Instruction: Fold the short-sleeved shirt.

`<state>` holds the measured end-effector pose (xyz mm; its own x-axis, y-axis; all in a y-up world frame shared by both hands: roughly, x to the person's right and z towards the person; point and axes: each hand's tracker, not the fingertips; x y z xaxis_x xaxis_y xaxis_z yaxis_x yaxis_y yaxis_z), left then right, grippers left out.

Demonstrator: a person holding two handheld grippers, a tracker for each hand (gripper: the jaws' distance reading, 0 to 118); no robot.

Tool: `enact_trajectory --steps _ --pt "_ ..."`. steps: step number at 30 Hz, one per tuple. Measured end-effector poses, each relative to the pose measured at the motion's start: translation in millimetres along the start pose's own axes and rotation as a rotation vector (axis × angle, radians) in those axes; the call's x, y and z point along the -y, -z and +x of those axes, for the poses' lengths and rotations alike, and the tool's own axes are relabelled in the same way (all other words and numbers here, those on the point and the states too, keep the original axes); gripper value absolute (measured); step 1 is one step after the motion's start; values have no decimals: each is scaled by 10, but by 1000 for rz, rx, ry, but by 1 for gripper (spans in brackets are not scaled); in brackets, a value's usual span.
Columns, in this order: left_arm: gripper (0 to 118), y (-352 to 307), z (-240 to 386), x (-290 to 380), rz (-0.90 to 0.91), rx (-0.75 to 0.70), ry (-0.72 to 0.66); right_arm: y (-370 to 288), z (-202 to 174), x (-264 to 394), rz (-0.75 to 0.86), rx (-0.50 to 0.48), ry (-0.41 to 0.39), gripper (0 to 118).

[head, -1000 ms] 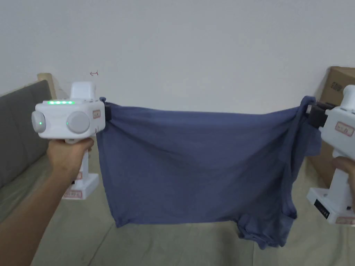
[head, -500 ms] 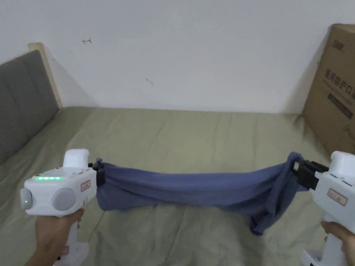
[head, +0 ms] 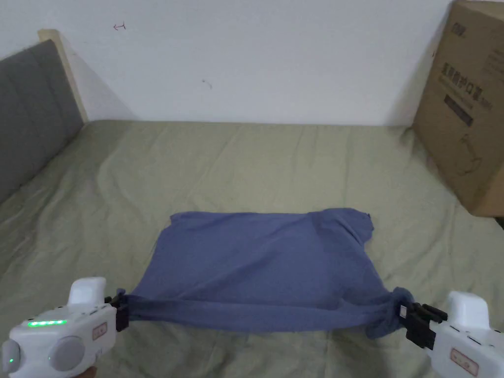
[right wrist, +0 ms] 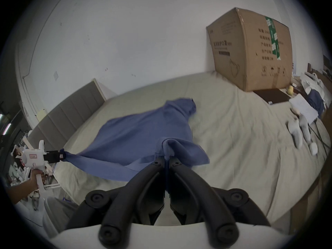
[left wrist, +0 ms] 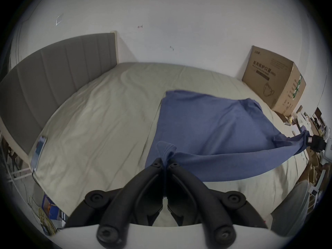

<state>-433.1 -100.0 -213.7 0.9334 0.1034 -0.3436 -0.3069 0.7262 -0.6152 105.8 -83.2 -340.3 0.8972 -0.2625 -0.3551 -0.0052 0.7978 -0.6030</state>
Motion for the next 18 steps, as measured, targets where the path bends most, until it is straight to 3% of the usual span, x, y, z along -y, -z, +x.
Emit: enact_trajectory --steps 7,10,18 --pt "1 -131 -47 544 -61 -23 -11 -161 -43 575 -139 57 -10 2" --pt "1 -107 -44 706 -102 -38 -11 -106 -79 764 -215 123 -7 2" --pt "4 38 -50 838 -228 -79 -53 132 -154 990 -333 231 36 3"
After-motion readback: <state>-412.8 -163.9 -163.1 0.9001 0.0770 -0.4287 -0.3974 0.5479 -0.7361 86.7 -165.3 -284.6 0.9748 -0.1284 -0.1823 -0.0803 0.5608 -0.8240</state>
